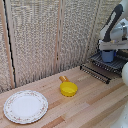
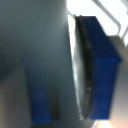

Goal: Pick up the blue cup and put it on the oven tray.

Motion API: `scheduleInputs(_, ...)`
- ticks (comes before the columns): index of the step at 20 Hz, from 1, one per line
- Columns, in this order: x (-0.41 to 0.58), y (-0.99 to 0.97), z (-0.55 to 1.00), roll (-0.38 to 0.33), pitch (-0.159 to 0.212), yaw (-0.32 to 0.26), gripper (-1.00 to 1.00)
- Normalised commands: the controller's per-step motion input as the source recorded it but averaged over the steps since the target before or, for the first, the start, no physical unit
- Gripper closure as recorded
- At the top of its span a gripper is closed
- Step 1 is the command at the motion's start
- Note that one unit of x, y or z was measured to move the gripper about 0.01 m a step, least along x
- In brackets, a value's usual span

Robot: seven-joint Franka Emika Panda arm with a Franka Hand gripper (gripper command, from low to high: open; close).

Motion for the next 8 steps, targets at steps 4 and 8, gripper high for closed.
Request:
scheduleInputs(4,0.006,-0.02,0.85,-0.018,0.014,-0.046,-1.00)
scheduleInputs(8,0.100,-0.02,0.90,-0.007,0.000,-0.046,-1.00)
